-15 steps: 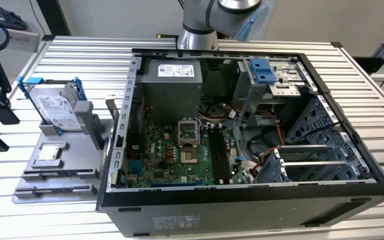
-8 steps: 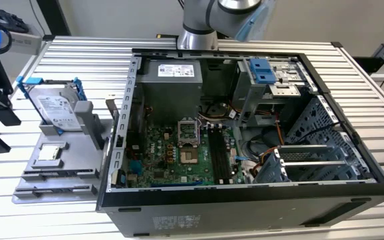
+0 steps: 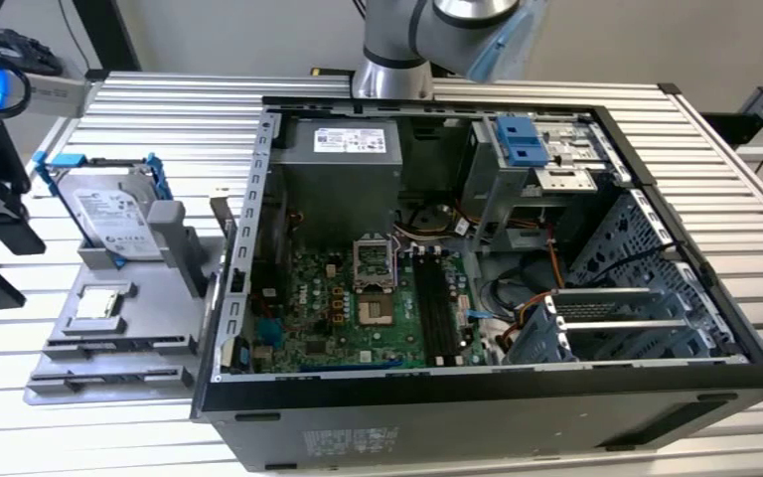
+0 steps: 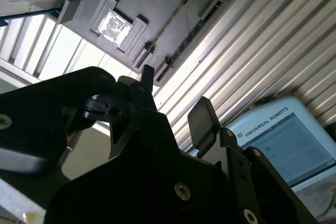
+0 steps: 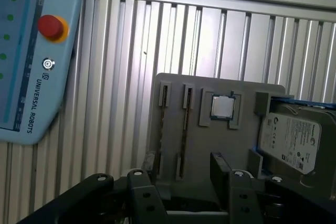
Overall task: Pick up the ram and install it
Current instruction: 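Pick up the ram and move it above insertion slot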
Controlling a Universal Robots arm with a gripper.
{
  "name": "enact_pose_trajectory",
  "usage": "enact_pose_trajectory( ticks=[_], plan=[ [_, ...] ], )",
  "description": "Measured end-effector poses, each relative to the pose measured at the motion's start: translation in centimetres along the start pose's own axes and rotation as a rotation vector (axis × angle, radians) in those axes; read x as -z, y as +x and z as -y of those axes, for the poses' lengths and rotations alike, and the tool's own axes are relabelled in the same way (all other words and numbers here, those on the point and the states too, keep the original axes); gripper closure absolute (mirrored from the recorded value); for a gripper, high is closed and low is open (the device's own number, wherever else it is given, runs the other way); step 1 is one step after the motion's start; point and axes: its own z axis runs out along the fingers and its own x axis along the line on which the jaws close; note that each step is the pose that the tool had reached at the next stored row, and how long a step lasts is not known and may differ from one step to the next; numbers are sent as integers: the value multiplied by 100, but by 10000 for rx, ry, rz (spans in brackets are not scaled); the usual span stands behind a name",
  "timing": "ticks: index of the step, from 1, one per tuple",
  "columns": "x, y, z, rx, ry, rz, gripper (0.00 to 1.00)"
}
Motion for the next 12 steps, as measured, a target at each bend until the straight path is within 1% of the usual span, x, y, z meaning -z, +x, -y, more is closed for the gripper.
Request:
enact_pose_trajectory(
  ticks=[12],
  plan=[
    [-79, 1, 4, -2, -1, -1, 0]
  ],
)
